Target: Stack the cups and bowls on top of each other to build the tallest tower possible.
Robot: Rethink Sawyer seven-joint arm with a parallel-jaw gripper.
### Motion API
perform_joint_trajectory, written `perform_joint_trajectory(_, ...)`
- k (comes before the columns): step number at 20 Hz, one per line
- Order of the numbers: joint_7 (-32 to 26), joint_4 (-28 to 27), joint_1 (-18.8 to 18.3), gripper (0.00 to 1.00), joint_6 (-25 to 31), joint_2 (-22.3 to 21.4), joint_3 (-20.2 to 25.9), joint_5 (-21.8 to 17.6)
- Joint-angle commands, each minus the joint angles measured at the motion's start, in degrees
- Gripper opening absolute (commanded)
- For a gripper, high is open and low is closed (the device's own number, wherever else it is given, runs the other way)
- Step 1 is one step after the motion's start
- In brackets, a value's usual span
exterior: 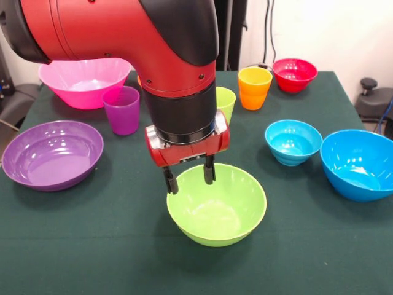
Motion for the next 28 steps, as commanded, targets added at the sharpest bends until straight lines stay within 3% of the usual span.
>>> perform_joint_trajectory(1, -18.7, -0.7, 0.7, 1.00, 0.8, 0.9, 2.0, -4.6)
perform_joint_trajectory(21, -12.3, 2.8, -0.5, 1.00, -3.7, -0.9, 0.3, -5.0)
perform_joint_trajectory(28, -8.4, 3.2, 0.2, 1.00, -2.2, -1.9, -1.6, -5.1)
